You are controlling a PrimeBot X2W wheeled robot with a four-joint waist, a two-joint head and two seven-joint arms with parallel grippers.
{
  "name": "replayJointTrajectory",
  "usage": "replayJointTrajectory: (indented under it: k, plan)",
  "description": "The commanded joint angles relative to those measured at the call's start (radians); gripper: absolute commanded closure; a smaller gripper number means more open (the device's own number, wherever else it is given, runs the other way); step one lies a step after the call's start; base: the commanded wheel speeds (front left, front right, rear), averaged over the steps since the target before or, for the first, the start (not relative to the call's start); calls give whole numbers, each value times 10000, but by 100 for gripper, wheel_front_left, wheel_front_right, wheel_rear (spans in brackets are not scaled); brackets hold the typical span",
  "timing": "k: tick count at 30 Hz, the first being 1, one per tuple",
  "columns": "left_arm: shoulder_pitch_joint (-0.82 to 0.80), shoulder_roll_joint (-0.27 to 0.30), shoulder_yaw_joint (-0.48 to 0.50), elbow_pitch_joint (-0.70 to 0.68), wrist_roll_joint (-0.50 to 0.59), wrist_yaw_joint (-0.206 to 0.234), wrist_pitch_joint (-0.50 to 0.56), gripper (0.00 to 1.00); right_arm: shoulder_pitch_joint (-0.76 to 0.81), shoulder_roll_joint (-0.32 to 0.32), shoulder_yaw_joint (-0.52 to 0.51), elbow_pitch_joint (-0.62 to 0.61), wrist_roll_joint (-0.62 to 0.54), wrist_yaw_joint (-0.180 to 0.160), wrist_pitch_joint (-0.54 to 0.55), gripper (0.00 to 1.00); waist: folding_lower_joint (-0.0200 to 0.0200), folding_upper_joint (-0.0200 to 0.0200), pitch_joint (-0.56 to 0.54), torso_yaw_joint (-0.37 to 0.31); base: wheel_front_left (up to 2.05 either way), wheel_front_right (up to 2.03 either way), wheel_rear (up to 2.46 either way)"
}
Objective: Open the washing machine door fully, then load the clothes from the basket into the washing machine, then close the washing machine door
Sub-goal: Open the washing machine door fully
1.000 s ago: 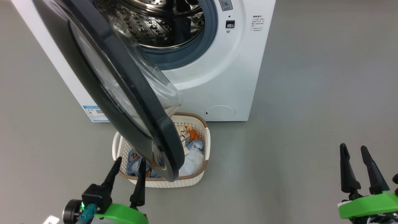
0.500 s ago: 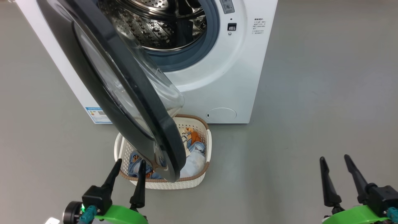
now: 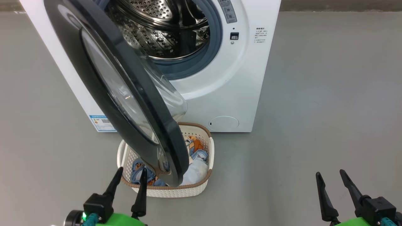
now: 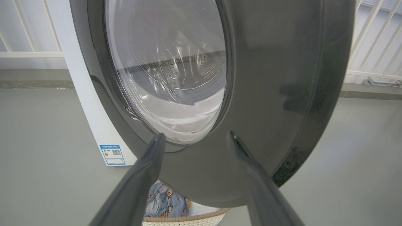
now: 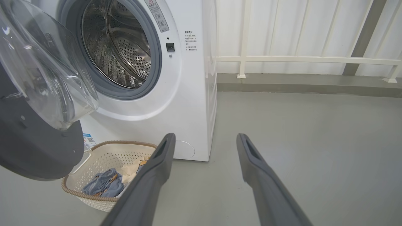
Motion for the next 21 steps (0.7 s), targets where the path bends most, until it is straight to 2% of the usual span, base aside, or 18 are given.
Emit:
replayJointTrajectory:
  k: [1, 21]
  plan:
    - [-55, 152, 336, -192, -38, 76, -94, 0, -72, -57, 278, -193, -152, 16, -118, 0, 0, 0, -26, -15, 0, 0, 0]
    - [-57, 152, 338, -143, -97, 149, -94, 0, -46, -48, 297, -146, -255, 16, -118, 0, 0, 0, -69, -31, 0, 0, 0]
